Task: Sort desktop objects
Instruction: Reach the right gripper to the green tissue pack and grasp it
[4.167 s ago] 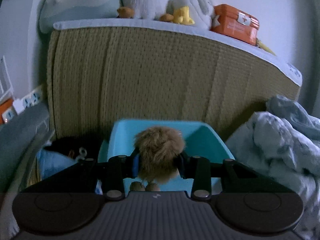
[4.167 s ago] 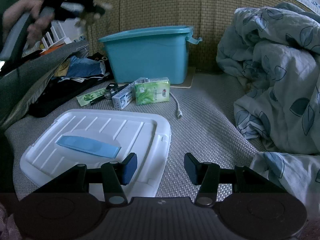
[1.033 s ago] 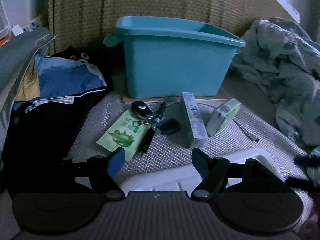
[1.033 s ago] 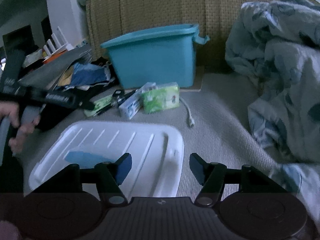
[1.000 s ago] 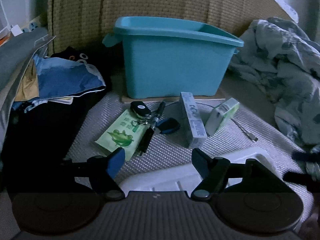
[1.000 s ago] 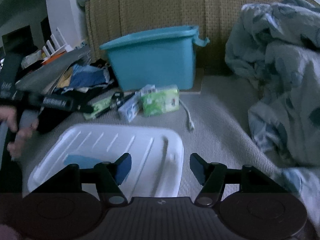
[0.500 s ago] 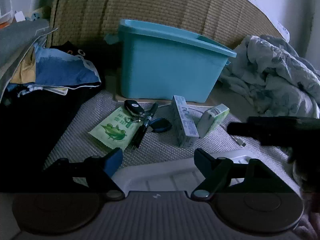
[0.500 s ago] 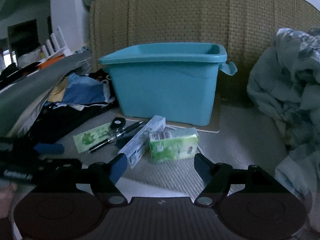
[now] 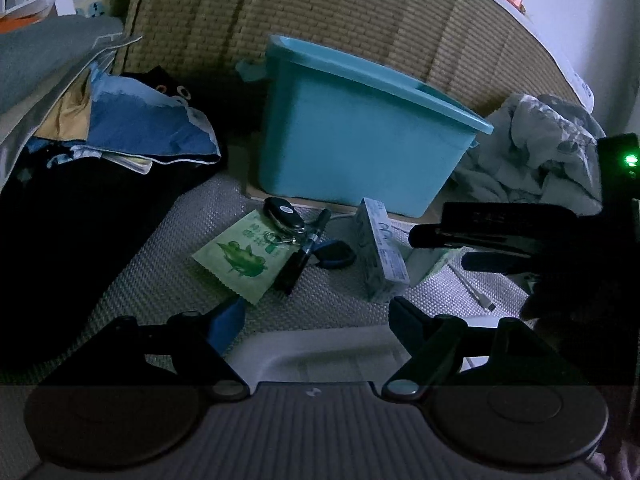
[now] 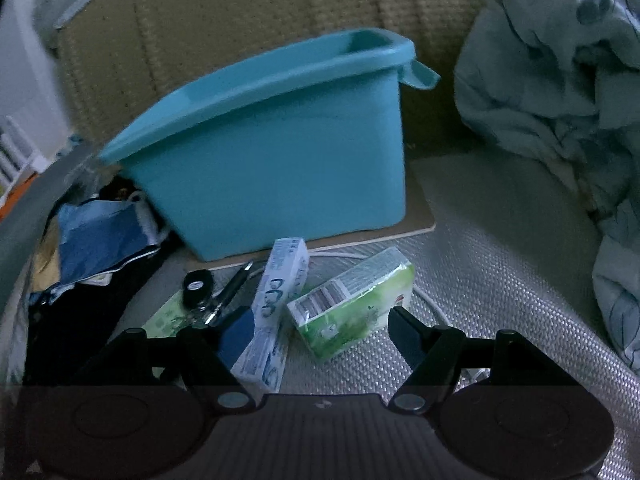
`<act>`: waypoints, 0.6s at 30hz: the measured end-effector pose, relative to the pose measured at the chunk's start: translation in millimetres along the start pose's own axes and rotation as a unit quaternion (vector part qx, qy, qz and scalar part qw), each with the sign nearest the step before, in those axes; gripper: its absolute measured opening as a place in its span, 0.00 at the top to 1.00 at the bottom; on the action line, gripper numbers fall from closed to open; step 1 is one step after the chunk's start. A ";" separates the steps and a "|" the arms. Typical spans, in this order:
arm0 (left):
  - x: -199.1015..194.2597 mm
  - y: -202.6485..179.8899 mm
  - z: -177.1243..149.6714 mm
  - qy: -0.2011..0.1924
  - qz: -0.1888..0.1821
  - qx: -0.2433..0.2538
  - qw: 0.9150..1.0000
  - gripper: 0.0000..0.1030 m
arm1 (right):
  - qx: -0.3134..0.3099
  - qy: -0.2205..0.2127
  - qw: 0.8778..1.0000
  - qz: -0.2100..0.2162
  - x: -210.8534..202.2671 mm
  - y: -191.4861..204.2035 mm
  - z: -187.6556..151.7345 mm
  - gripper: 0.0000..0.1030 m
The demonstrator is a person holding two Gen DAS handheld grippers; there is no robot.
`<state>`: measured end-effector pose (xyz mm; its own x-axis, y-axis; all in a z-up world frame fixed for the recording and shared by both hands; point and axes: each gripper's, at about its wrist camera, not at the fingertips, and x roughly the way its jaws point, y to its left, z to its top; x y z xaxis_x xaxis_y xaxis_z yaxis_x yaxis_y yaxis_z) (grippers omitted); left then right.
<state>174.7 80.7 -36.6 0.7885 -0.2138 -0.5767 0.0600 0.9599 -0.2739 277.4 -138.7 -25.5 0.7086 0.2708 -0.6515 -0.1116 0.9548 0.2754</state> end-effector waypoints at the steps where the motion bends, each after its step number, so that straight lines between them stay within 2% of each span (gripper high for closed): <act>1: 0.3 0.0 -0.1 0.001 0.000 0.000 1.000 0.21 | 0.002 0.001 1.000 -0.007 2.5 -0.1 1.0 0.25; 6: 1.6 -3.4 -1.3 0.000 0.000 0.010 1.000 0.21 | 0.017 0.007 0.999 -0.038 14.2 -2.7 4.5 0.25; 8: 2.2 -4.2 -1.7 0.001 0.001 0.014 1.000 0.20 | 0.018 0.012 0.999 -0.047 18.6 -3.6 4.7 0.29; 10: 2.6 -4.2 -1.9 0.002 0.001 0.013 1.000 0.20 | 0.016 0.019 0.998 -0.051 21.0 -4.6 4.1 0.43; 11: 2.7 -3.9 -2.0 0.001 0.001 0.012 1.000 0.20 | 0.014 0.018 0.998 -0.053 19.9 -5.4 3.0 0.46; 13: 3.6 -3.6 -2.2 0.001 0.001 0.010 1.000 0.20 | 0.011 0.015 0.998 -0.058 16.8 -7.0 0.8 0.63; 16: 4.8 -3.7 -2.7 0.002 0.000 0.009 1.000 0.20 | 0.004 0.009 0.998 -0.056 6.8 -8.9 -3.1 0.75; 18: 4.5 -3.3 -2.7 0.002 0.000 0.007 1.000 0.20 | -0.005 0.005 0.998 -0.056 0.3 -9.6 -4.7 0.77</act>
<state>176.4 76.0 -40.3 0.7865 -0.2147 -0.5791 0.0688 0.9622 -0.2634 275.4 -147.2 -31.6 0.7100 0.1629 -0.6851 -0.0385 0.9804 0.1932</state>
